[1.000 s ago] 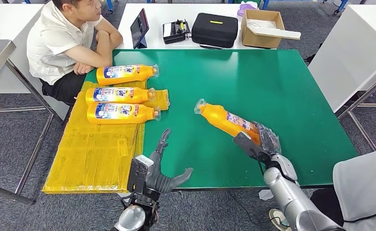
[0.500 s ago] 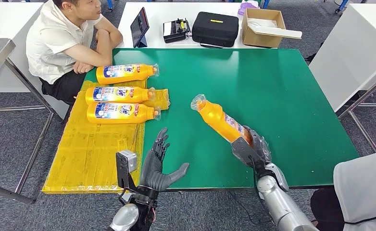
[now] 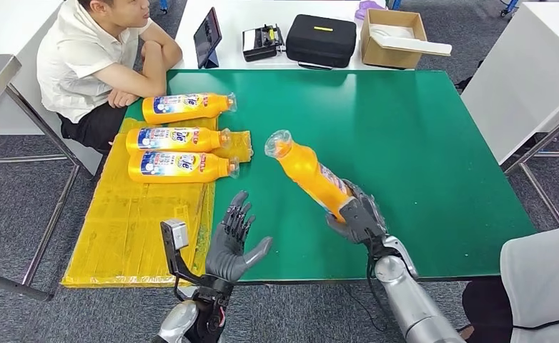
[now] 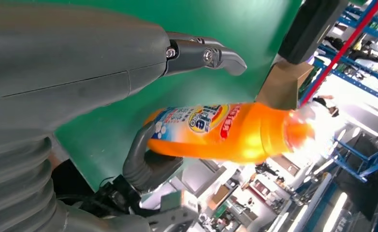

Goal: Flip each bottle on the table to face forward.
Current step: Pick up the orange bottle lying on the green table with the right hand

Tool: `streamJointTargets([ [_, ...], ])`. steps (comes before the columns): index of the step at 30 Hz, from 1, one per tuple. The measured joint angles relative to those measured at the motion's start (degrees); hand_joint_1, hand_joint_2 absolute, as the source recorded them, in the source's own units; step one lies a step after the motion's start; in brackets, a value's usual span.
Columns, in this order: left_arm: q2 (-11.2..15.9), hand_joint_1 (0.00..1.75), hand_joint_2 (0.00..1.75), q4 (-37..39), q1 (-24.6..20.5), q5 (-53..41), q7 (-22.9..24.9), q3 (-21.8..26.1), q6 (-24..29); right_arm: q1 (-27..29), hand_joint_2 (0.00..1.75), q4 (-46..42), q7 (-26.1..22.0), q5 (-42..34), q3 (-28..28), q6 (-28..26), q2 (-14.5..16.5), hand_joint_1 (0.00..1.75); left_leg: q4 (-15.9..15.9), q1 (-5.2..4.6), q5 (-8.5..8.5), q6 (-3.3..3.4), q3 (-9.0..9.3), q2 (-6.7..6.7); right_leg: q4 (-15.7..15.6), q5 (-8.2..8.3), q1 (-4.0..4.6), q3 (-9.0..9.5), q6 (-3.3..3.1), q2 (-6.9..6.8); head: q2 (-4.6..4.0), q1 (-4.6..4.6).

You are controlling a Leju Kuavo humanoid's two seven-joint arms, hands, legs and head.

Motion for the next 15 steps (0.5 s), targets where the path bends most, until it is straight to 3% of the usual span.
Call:
streamJointTargets([
  [5,-0.5,0.00,1.75,1.6,-0.8,3.9,0.6,1.1,-4.2,-0.1,1.75,-3.0,-1.1,0.3,4.3,0.1,0.5,1.75,0.0,0.00,0.01,0.00,-0.12,-0.02,0.0,0.00,0.00,-0.12,0.00,-0.01,0.00,0.00],
  [15,-0.9,0.00,1.75,3.1,-2.1,-1.5,-3.0,2.1,-1.4,1.2,1.75,-7.2,-1.4,-0.2,7.3,0.1,0.2,1.75,0.0,-0.01,0.01,0.01,-0.18,-0.03,0.0,0.00,-0.01,-0.18,0.00,-0.01,0.00,0.01],
])
